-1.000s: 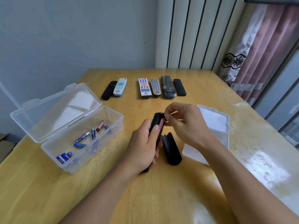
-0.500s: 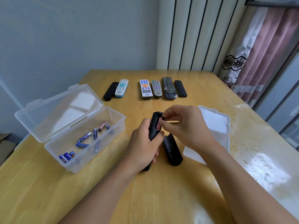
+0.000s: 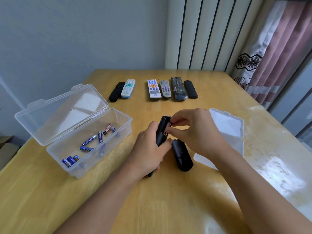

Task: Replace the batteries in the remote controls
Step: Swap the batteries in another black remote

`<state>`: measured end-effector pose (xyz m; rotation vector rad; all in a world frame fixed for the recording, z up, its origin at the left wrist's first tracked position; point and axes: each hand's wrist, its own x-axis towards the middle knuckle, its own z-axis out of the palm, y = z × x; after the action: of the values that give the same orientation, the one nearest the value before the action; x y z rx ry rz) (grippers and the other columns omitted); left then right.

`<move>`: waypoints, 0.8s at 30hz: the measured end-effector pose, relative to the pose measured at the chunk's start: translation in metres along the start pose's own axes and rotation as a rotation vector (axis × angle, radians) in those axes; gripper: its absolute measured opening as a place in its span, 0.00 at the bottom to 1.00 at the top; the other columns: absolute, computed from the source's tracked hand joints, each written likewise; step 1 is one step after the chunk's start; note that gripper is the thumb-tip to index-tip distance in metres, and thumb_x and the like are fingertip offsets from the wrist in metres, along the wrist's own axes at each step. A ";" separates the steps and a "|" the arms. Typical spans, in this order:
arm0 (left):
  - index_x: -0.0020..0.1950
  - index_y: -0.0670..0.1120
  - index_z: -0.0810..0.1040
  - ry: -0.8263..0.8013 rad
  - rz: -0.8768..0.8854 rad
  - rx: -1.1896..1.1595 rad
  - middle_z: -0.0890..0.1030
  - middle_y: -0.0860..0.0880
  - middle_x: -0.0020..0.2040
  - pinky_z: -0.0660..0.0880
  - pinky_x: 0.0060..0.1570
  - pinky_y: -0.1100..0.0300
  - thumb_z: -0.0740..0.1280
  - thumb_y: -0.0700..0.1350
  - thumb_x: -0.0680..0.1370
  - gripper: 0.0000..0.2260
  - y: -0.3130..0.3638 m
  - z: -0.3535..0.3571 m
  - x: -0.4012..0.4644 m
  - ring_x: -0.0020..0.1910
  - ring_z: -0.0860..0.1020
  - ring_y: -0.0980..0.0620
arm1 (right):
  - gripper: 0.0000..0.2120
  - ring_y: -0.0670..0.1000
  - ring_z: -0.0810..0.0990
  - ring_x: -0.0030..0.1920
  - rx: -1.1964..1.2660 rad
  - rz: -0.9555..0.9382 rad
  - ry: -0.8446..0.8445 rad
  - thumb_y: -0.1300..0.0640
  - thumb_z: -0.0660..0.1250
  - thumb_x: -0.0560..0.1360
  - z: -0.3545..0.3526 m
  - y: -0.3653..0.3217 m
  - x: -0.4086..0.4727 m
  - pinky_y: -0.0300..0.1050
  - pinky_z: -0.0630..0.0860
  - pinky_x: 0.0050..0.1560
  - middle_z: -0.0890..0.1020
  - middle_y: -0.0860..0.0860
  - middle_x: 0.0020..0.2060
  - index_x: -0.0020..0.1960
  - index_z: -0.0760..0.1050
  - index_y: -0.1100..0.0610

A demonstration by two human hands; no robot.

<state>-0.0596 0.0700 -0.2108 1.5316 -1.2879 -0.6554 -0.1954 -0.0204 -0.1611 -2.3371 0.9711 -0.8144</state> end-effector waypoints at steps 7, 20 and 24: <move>0.49 0.53 0.72 -0.001 0.014 -0.024 0.77 0.49 0.34 0.70 0.20 0.60 0.61 0.50 0.85 0.05 0.000 0.004 0.000 0.23 0.74 0.54 | 0.04 0.45 0.87 0.39 0.196 0.081 -0.046 0.60 0.71 0.78 -0.002 0.010 0.006 0.49 0.85 0.42 0.85 0.50 0.42 0.44 0.80 0.56; 0.50 0.53 0.72 -0.059 -0.029 -0.073 0.76 0.49 0.28 0.72 0.22 0.58 0.69 0.47 0.80 0.06 -0.003 -0.001 0.004 0.23 0.73 0.50 | 0.09 0.43 0.86 0.44 0.216 0.025 -0.105 0.59 0.78 0.72 -0.006 0.014 0.001 0.45 0.85 0.46 0.86 0.48 0.43 0.48 0.79 0.56; 0.52 0.51 0.73 -0.071 -0.035 -0.031 0.75 0.51 0.26 0.72 0.21 0.58 0.71 0.46 0.78 0.08 -0.004 -0.007 0.005 0.21 0.74 0.51 | 0.14 0.41 0.85 0.48 -0.030 -0.084 -0.040 0.54 0.80 0.69 -0.001 0.005 -0.003 0.44 0.83 0.50 0.86 0.46 0.45 0.51 0.82 0.54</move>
<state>-0.0506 0.0671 -0.2115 1.5200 -1.3003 -0.7547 -0.2003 -0.0215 -0.1640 -2.4243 0.8797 -0.7865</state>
